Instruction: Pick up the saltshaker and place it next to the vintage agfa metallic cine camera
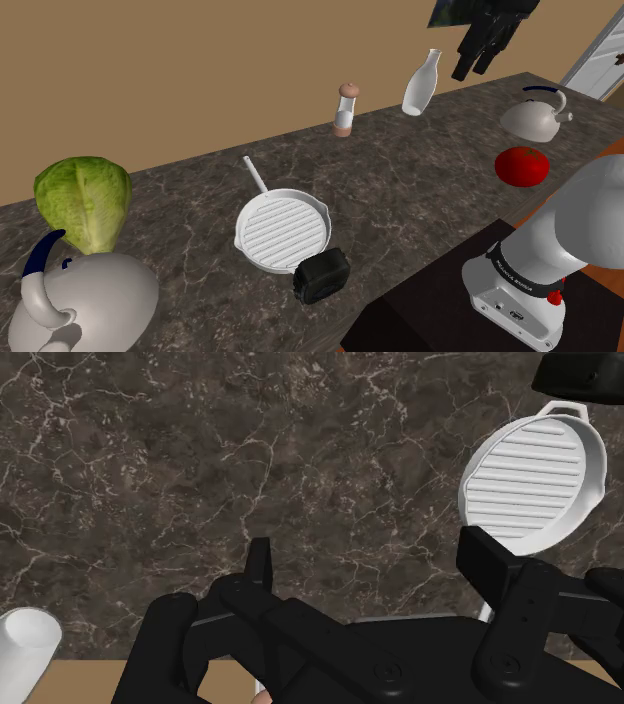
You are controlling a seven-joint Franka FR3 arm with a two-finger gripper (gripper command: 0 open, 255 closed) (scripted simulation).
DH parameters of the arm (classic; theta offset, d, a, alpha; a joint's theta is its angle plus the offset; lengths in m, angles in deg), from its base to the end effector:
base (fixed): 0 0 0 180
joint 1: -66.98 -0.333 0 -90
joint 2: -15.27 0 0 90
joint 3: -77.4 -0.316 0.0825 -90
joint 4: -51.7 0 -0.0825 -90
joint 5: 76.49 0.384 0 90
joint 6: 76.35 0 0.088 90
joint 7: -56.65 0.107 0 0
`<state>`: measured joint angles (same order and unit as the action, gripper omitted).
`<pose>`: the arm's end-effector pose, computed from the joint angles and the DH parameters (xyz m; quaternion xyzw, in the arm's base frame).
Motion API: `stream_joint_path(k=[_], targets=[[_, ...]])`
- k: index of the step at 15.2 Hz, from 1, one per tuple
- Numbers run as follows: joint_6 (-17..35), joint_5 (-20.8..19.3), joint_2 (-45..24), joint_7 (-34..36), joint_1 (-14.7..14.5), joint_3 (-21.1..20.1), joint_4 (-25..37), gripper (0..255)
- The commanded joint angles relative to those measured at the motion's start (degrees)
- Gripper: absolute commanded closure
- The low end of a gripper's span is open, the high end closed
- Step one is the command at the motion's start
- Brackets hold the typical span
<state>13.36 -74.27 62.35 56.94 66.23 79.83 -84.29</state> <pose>0.2966 -0.0086 0.5926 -0.9993 0.0103 -0.0069 0.0349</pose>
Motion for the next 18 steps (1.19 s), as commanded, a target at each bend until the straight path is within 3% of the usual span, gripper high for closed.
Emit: stream_joint_path(k=[1, 9, 18], targets=[[0.0, 0.0, 0.0, 0.0, 0.0, 0.0, 0.0, 0], [12.9, -0.5, -15.8, 1.6, 0.8, 0.0, 3.7, 0], [22.8, -0.9, -34.9, 3.6, 1.7, 0.5, 13.8, 0]])
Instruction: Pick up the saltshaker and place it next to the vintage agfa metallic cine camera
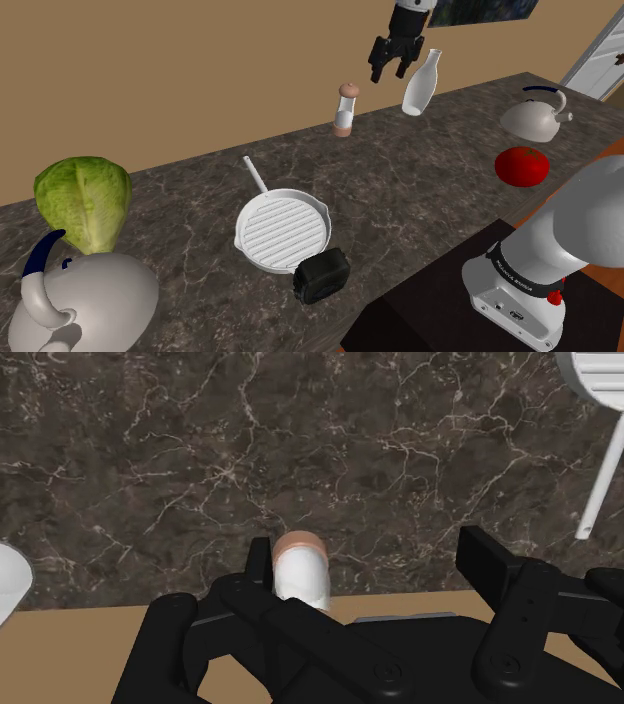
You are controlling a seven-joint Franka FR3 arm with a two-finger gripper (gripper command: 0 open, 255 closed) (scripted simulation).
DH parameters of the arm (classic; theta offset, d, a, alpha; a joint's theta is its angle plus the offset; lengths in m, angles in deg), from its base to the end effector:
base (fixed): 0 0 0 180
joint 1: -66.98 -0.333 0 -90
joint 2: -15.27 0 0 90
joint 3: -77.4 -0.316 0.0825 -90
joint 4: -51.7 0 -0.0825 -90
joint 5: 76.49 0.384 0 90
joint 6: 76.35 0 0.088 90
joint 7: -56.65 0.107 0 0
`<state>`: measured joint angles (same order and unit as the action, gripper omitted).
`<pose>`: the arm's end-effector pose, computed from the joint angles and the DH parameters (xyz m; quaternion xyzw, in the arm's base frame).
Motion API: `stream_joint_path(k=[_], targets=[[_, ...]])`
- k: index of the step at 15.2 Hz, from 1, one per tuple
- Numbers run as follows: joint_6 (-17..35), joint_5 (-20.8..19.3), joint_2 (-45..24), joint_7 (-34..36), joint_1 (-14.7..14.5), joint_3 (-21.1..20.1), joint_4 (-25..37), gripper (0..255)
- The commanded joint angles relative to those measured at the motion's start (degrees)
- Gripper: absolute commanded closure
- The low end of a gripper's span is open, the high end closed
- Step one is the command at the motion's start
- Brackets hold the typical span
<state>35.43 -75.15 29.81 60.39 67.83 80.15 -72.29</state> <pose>0.4815 -0.0301 0.5061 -0.9974 0.0675 -0.0201 0.0170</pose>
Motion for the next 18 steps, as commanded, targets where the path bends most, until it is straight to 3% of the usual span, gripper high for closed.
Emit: stream_joint_path(k=[1, 13, 18], targets=[[1.5, -0.1, -4.5, 0.3, 0.2, 0.2, 3.3, 0], [5.1, 0.1, -30.9, 2.6, 1.6, 1.5, 27.1, 0], [7.7, 0.3, -32.5, 2.6, 1.7, 1.5, 26.1, 0]])
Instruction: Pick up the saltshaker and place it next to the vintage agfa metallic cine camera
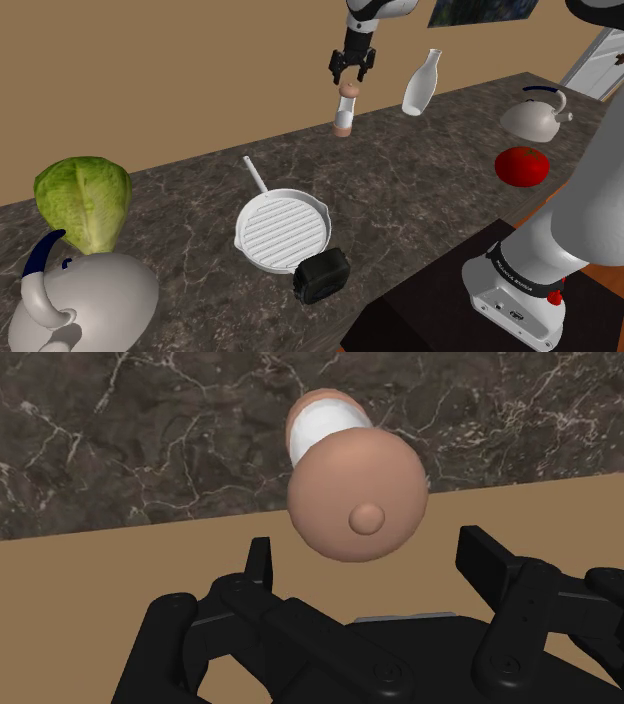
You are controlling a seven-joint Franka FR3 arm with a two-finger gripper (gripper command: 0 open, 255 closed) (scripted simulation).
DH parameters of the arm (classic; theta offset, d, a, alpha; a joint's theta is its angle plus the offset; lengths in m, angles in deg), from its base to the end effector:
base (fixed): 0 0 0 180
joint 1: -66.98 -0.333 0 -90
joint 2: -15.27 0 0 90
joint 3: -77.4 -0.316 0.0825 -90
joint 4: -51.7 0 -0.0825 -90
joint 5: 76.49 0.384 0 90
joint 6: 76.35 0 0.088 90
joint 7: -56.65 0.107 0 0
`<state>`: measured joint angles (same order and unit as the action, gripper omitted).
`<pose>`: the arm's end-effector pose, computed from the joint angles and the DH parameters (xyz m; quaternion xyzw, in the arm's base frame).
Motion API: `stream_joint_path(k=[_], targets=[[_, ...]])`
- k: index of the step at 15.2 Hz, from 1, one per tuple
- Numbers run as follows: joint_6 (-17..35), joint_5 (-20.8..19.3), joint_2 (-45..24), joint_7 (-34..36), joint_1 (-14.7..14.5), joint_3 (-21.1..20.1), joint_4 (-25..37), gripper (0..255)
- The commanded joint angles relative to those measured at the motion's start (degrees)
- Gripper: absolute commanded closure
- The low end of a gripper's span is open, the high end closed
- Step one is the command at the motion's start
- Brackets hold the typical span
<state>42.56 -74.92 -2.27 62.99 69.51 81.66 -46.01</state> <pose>0.6471 -0.0714 0.4196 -0.9924 0.1184 -0.0324 0.0009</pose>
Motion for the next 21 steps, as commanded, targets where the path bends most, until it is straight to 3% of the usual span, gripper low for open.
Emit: stream_joint_path(k=[1, 11, 12, 21], targets=[[1.3, 0.1, -0.7, -0.1, 0.0, 0.0, -0.5, 0], [2.9, 0.1, -1.5, -0.1, 0.0, 0.0, -1.4, 0], [2.9, 0.1, -1.5, -0.1, 0.0, 0.0, -1.4, 255], [2.9, 0.1, -1.5, -0.1, 0.0, 0.0, -1.4, 255]])
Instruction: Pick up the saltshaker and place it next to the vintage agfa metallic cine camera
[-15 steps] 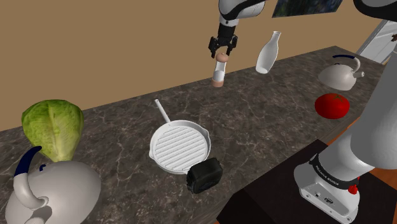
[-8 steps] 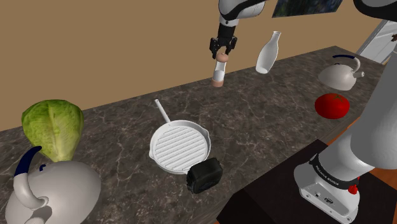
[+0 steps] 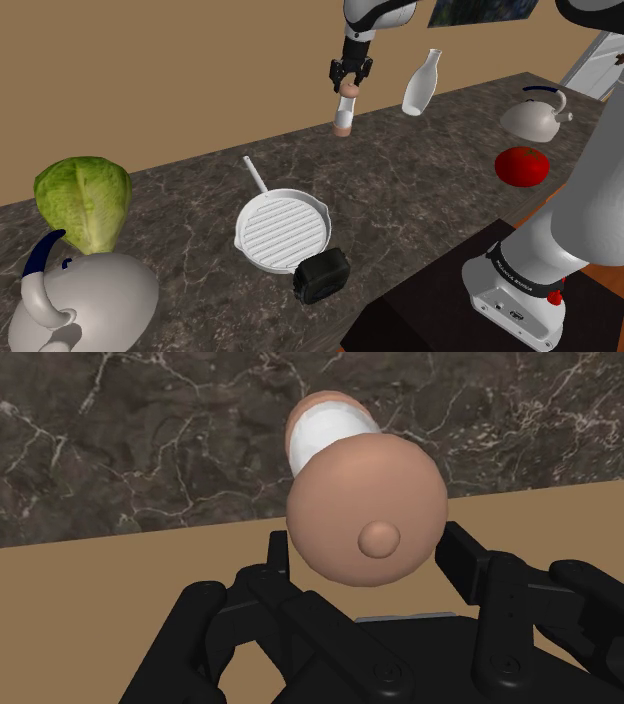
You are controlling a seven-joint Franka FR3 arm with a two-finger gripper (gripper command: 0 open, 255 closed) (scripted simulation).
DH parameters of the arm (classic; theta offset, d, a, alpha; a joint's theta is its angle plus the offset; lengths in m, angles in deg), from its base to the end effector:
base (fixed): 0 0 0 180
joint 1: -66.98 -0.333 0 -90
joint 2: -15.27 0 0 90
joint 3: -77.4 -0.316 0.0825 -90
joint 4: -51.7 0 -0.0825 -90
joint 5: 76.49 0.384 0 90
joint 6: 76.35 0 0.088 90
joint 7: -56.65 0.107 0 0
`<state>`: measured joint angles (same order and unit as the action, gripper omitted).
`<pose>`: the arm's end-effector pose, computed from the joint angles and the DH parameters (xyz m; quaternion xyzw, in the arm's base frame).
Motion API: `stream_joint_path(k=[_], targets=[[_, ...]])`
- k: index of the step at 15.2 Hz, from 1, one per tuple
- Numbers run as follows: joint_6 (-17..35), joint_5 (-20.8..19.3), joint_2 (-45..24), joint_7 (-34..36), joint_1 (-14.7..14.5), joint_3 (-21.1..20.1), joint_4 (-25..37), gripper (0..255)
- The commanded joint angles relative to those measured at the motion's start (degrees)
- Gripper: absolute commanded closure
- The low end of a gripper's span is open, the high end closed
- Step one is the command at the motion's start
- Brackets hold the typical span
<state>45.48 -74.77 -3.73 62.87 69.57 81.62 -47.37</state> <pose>0.6493 -0.0720 0.3965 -0.9924 0.1185 -0.0333 0.0009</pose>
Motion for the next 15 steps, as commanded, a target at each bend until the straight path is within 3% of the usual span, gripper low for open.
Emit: stream_joint_path(k=[1, 15], targets=[[-0.7, 0.0, 0.2, 0.0, 0.0, 0.0, 0.4, 255], [-10.5, -0.3, 2.8, 0.2, 0.0, 0.1, 7.7, 255]])
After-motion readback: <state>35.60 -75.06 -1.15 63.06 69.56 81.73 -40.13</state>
